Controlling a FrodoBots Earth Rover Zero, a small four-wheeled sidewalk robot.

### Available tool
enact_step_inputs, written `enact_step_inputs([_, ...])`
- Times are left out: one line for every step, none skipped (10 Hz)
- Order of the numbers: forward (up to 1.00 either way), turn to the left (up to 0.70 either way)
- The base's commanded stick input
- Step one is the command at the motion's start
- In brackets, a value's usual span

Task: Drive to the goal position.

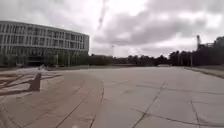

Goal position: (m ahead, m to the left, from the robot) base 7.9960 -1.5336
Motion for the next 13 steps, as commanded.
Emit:
enact_step_inputs([1.00, -0.25])
enact_step_inputs([1.00, -0.30])
enact_step_inputs([1.00, -0.29])
enact_step_inputs([1.00, -0.29])
enact_step_inputs([1.00, -0.29])
enact_step_inputs([1.00, -0.20])
enact_step_inputs([1.00, -0.04])
enact_step_inputs([1.00, 0.00])
enact_step_inputs([1.00, 0.00])
enact_step_inputs([1.00, 0.00])
enact_step_inputs([1.00, 0.00])
enact_step_inputs([1.00, 0.00])
enact_step_inputs([1.00, 0.00])
